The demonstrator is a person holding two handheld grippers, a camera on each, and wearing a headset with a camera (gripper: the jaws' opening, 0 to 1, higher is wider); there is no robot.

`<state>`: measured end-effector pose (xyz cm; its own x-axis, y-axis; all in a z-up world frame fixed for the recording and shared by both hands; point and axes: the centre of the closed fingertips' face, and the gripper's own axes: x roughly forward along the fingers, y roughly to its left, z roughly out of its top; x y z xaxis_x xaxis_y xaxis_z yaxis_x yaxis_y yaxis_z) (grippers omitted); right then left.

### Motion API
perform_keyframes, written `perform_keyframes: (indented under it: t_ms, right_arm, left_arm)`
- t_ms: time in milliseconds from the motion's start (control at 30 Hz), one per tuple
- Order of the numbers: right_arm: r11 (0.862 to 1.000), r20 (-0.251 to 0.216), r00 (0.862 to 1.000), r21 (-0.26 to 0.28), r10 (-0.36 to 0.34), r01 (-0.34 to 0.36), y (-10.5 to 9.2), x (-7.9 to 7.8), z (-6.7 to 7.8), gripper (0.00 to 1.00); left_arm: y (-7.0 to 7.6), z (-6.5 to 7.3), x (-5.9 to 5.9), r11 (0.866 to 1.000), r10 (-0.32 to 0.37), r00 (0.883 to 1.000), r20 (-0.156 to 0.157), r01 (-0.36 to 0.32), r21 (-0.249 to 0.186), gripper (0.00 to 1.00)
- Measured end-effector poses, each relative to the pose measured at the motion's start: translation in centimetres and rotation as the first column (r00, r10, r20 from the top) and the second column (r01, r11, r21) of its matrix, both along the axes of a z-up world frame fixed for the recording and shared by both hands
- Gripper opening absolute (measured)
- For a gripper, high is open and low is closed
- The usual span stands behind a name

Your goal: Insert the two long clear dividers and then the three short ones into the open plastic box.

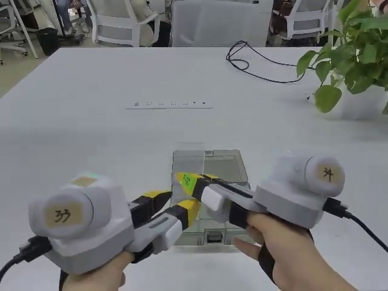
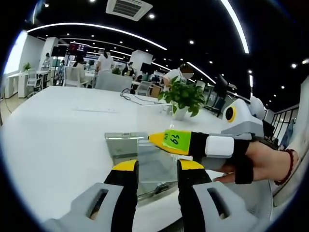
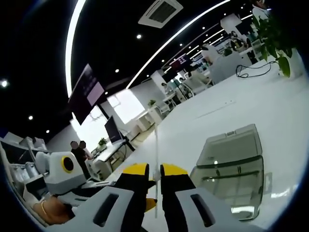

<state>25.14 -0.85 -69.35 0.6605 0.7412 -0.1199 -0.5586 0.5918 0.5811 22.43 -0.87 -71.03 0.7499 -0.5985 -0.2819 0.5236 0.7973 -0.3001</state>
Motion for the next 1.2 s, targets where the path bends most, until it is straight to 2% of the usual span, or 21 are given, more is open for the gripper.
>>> perform_keyframes:
  t_ms: [67,200,333,467,533,733,800,867,900,933,1000,1100,1167,1200]
  right_arm:
    - [1.000,-0.003,1.000,-0.017,-0.005,0.005,-0.2,0.1,-0.3,0.08]
    - [1.000,-0.016,1.000,-0.007,-0.001,0.001,-0.3,0.1,-0.3,0.07]
    - [1.000,-0.006,1.000,-0.013,0.005,-0.005,-0.3,0.1,-0.2,0.07]
    - [1.000,-0.028,1.000,-0.006,0.009,-0.009,-0.4,0.2,-0.3,0.07]
    - [1.000,-0.049,0.999,0.014,0.002,-0.001,-0.5,0.2,-0.3,0.07]
    - [1.000,-0.058,0.998,0.022,0.001,0.000,-0.6,0.2,-0.3,0.06]
    - [1.000,-0.064,0.998,0.029,-0.001,0.002,-0.7,0.4,-0.2,0.06]
    - [1.000,-0.071,0.997,0.028,-0.007,0.009,-0.8,0.5,-0.1,0.06]
    - [1.000,-0.094,0.995,0.021,-0.011,0.014,-1.0,0.5,-0.3,0.06]
    - [1.000,-0.099,0.995,0.023,-0.015,0.017,-1.1,0.6,-0.3,0.06]
    - [1.000,-0.115,0.993,0.020,-0.021,0.023,-1.4,0.7,-0.5,0.06]
    - [0.999,-0.180,0.983,0.030,-0.037,0.043,-2.0,0.9,-0.9,0.06]
    - [0.998,-0.213,0.976,0.031,-0.049,0.057,-2.4,1.0,-1.1,0.06]
    - [0.997,-0.247,0.967,0.038,-0.054,0.065,-2.6,1.0,-1.3,0.06]
  left_arm:
    - [-0.1,0.0,0.0,1.000,-0.007,1.000,0.003,0.007,0.005,0.30]
    - [-0.2,0.0,0.0,1.000,-0.008,1.000,-0.005,0.008,0.003,0.30]
    - [-0.3,0.0,0.0,1.000,-0.008,1.000,-0.012,0.008,-0.001,0.30]
    - [-0.3,-0.1,0.0,1.000,-0.003,1.000,-0.028,0.003,-0.006,0.30]
    - [-0.4,-0.1,0.0,1.000,-0.004,1.000,-0.023,0.004,-0.008,0.30]
    - [-0.6,0.1,0.0,1.000,-0.023,1.000,-0.007,0.024,0.015,0.31]
    - [-0.7,0.2,0.0,0.999,-0.040,0.999,0.008,0.040,0.032,0.31]
    - [-0.7,0.1,0.0,0.994,-0.065,0.997,0.031,0.062,0.088,0.34]
    - [-0.7,0.1,-0.1,0.989,-0.088,0.995,0.045,0.081,0.126,0.36]
    - [-0.7,0.0,-0.2,0.986,-0.097,0.994,0.047,0.089,0.139,0.38]
    - [-0.9,0.2,-0.4,0.981,-0.126,0.990,0.069,0.113,0.160,0.41]
    - [-1.0,0.3,-0.6,0.969,-0.170,0.981,0.096,0.149,0.199,0.46]
    - [-0.9,0.2,-0.7,0.963,-0.183,0.978,0.100,0.158,0.220,0.50]
    - [-0.8,0.1,-0.8,0.954,-0.204,0.973,0.108,0.173,0.244,0.53]
